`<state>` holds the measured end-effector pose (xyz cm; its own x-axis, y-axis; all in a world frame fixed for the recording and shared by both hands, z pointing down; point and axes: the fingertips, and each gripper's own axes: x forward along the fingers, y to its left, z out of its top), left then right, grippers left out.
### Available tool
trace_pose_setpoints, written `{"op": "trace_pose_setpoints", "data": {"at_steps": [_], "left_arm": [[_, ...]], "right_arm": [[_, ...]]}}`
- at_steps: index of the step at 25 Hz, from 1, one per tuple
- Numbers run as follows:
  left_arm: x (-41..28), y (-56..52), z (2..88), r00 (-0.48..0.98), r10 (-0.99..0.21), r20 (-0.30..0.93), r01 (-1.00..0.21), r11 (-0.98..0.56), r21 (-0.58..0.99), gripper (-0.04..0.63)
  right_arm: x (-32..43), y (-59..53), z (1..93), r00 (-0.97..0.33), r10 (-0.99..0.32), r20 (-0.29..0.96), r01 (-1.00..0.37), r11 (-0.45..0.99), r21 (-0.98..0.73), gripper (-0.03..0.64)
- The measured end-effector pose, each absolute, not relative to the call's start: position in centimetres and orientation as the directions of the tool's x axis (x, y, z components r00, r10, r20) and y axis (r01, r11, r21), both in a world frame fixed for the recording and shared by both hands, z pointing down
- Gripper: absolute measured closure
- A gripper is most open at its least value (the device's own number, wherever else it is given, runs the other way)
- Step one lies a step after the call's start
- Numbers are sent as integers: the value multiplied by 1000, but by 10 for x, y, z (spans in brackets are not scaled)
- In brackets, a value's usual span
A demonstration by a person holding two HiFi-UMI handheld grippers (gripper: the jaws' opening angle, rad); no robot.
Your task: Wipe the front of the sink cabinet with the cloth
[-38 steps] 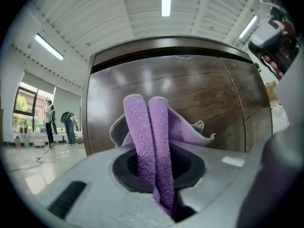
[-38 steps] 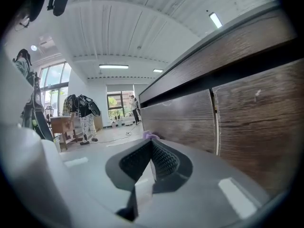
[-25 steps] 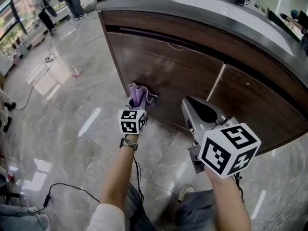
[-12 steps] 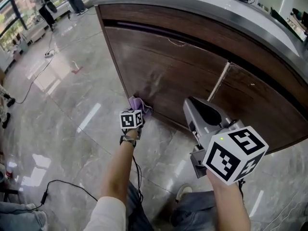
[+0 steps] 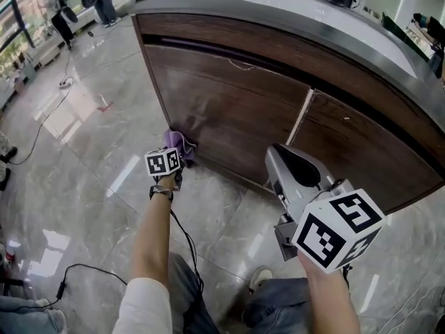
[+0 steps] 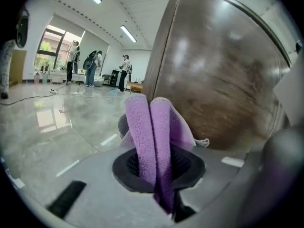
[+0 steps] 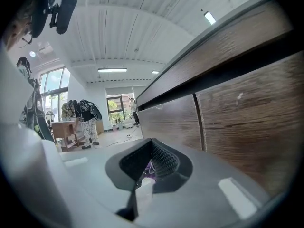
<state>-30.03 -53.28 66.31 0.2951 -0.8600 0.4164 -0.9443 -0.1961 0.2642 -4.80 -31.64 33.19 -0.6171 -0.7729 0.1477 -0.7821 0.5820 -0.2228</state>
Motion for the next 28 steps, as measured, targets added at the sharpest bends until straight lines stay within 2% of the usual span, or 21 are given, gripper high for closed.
{"op": "trace_pose_setpoints", "data": {"at_steps": [5, 10, 16, 20, 28], "left_arm": [[-296, -530, 609, 280, -891, 357, -949, -200, 244, 549], [-263, -515, 544, 375, -896, 238, -925, -344, 161, 548], [-194, -471, 457, 558, -817, 147, -826, -563, 4, 548], [-160, -445, 414, 591, -793, 146, -796, -603, -52, 546], [-67, -399, 336, 691, -721, 59, -706, -690, -161, 546]], "right_arm": [[-42, -311, 325, -594, -792, 139, -798, 560, -223, 611], [-33, -305, 316, -558, -820, 126, -822, 526, -217, 611], [0, -283, 301, -454, -884, 114, -884, 431, -180, 611], [18, -254, 287, -419, -905, 75, -896, 399, -193, 611], [81, -230, 302, -246, -962, 119, -962, 228, -148, 611]]}}
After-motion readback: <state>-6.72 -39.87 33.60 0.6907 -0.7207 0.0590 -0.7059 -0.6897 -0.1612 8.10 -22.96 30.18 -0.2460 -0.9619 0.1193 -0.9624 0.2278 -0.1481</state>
